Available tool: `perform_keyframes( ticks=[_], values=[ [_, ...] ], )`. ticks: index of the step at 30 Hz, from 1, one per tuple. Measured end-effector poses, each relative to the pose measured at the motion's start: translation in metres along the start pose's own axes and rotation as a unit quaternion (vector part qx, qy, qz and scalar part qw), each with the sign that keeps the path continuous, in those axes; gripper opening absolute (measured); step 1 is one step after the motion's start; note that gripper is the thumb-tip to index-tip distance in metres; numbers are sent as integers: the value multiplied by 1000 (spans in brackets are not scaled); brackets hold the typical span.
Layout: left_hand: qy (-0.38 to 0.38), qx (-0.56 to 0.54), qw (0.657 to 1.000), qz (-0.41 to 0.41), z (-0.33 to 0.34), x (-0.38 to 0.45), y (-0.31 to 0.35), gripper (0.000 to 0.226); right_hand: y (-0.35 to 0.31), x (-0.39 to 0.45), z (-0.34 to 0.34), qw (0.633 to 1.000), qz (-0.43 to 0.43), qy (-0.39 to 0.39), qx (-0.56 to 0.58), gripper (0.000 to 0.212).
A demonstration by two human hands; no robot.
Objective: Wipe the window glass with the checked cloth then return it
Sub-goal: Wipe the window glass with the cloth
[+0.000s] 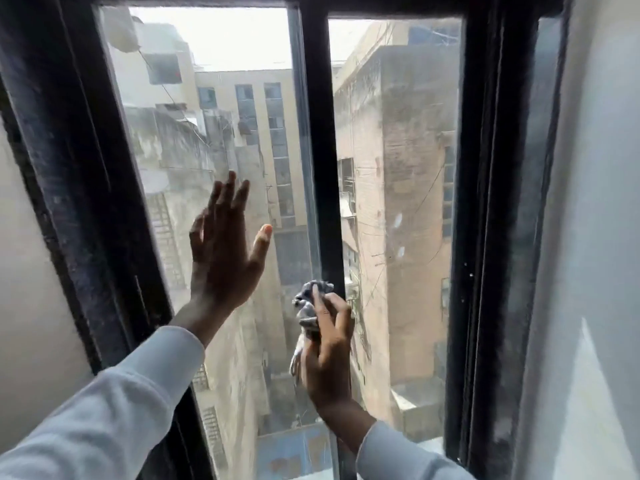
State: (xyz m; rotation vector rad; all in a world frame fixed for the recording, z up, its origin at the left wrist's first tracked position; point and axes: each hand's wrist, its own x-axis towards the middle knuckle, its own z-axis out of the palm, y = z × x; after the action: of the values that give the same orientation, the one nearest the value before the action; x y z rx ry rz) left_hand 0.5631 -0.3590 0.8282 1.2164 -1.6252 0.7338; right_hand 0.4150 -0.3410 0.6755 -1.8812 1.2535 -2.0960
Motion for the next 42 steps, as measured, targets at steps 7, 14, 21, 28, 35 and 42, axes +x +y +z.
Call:
perform_keyframes(
  ticks=[7,14,21,28,35,42],
  values=[
    [-61,102,981,154,61,32,95,71,75,138,-104,990,-29,86,-105,57],
    [-34,219,967,127,96,26,95,75,150,100,-74,888,-270,-199,-316,66],
    [25,250,955,156,105,28,85,77,143,207,-84,948,-168,45,-268,63],
    [33,234,961,146,106,28,89,75,143,166,-57,910,-282,-89,-290,66],
    [-19,209,968,134,101,28,88,76,131,108,-30,974,87,92,-187,73],
    [-31,186,974,125,99,30,89,76,124,232,-64,940,-214,52,-262,61]
  ],
)
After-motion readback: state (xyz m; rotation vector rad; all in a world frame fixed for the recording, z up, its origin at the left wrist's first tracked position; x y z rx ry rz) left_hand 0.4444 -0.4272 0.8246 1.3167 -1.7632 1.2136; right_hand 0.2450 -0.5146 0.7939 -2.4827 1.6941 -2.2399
